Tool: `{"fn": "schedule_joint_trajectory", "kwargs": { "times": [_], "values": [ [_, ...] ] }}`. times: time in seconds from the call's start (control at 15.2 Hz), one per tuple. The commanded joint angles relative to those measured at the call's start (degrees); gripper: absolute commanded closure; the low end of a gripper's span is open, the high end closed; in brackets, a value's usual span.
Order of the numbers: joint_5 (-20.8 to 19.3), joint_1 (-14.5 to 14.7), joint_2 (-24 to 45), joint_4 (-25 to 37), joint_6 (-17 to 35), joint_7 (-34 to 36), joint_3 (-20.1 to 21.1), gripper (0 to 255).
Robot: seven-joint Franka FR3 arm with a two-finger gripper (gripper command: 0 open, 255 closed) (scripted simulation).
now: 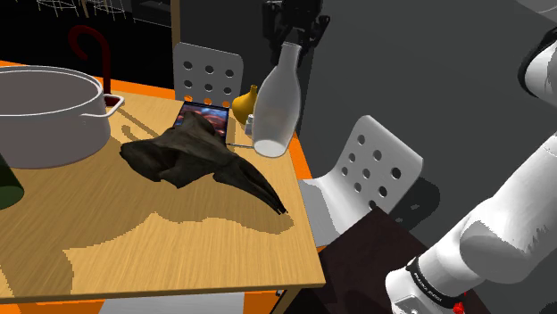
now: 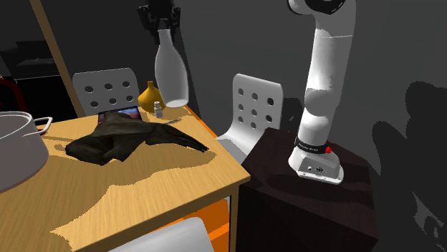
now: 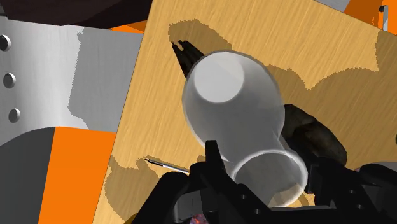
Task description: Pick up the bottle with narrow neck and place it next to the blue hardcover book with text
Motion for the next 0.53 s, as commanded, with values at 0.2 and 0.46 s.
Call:
{"fn": "schedule_joint_trajectory", "kwargs": {
  "times": [0.2, 0.46],
  "values": [
    [-2.84, -0.97, 5.87, 2.24, 3.07, -2.80, -1.37, 255],
    [-5.25, -1.41, 11.39, 5.56, 4.81, -4.95, -2.58, 255]
  ]
}}
